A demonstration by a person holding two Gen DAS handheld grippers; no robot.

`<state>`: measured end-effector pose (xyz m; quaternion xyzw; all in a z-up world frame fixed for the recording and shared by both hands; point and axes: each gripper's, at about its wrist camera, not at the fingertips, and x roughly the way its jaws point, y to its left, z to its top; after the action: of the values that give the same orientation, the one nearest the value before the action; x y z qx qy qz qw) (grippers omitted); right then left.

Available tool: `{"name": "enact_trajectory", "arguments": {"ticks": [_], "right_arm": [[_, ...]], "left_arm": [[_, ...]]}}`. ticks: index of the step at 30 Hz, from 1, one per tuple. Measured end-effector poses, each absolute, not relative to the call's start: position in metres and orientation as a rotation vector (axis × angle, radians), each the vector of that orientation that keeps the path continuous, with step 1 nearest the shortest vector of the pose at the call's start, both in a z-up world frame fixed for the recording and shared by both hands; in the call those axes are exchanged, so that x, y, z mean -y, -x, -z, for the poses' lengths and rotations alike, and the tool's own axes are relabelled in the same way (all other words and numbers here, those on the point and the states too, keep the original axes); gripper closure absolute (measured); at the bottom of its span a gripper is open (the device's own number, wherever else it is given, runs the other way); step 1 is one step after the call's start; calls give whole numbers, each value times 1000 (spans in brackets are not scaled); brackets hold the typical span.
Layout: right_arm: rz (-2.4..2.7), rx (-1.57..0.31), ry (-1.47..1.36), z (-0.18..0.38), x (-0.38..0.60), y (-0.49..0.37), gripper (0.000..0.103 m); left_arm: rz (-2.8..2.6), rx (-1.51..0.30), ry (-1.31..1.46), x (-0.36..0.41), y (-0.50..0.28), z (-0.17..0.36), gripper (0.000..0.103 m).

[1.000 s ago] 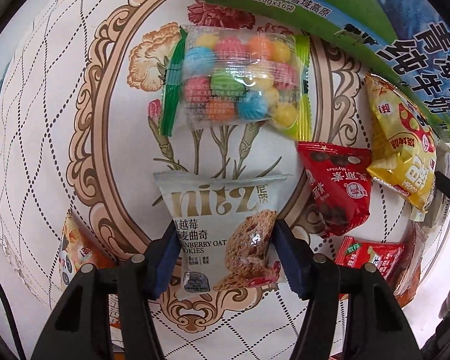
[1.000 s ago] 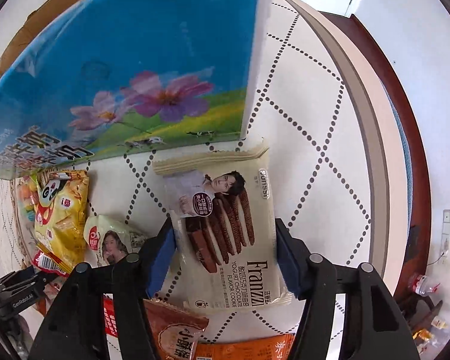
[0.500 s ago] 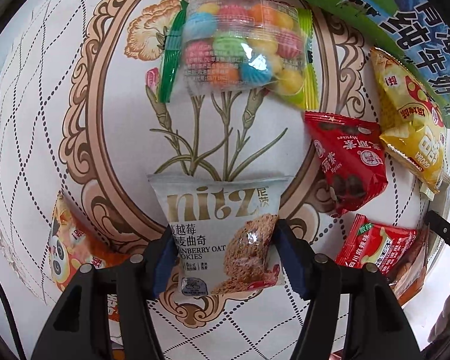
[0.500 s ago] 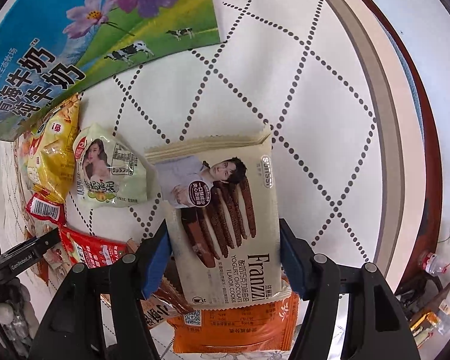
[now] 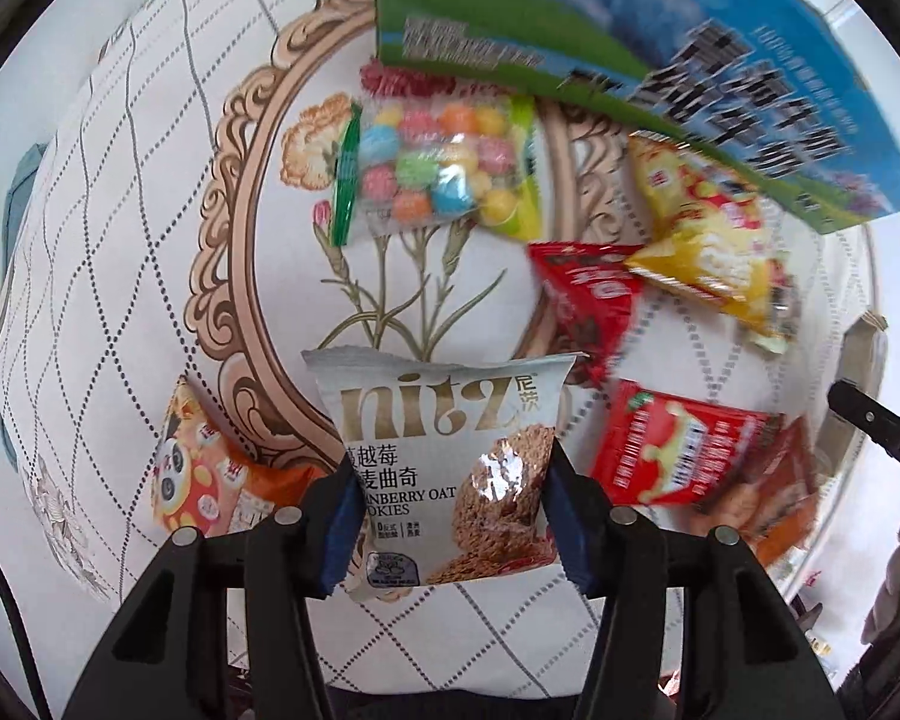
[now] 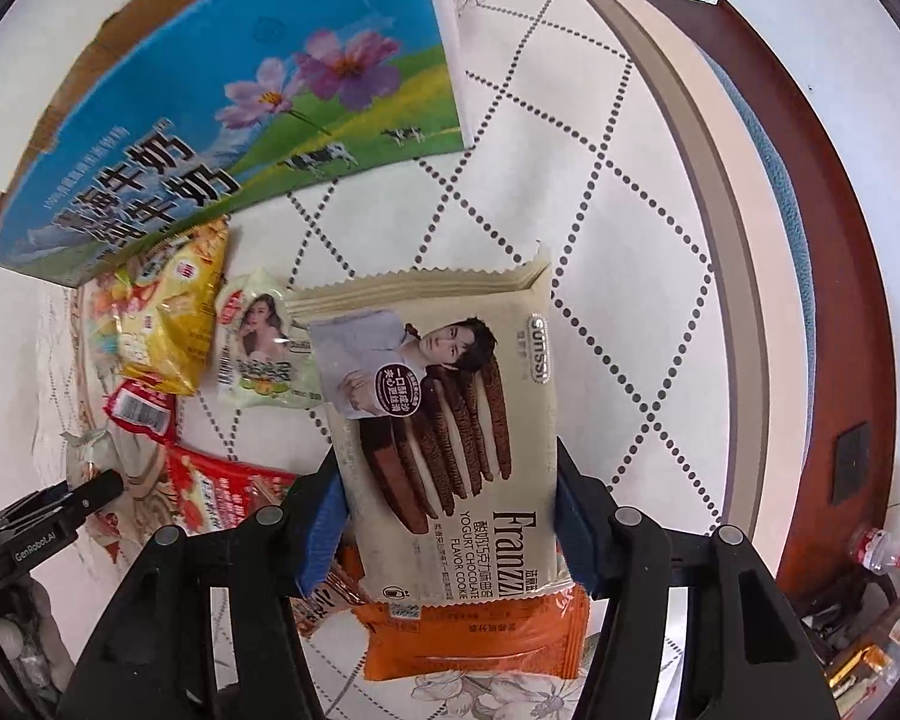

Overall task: Organize snacks
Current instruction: 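Carry both packs into the box and open both tools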

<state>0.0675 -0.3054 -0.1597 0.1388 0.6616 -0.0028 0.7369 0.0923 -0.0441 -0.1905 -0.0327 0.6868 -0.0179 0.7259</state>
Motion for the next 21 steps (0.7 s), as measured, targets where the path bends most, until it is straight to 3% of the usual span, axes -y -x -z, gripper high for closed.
{"name": "enact_trajectory", "arguments": {"ticks": [6, 12, 17, 21], "right_arm": [[-88, -1336, -387, 91, 307, -68, 40], [-159, -1202, -384, 12, 304, -111, 40], [-101, -1144, -291, -20, 299, -183, 40], [-35, -1159, -197, -17, 293, -247, 40]], "left_arm": [[146, -1417, 122, 56, -98, 116, 51], [282, -1325, 96, 85, -167, 43, 51], [249, -1255, -32, 100, -235, 19, 51], [198, -1259, -111, 104, -299, 35, 51]]}}
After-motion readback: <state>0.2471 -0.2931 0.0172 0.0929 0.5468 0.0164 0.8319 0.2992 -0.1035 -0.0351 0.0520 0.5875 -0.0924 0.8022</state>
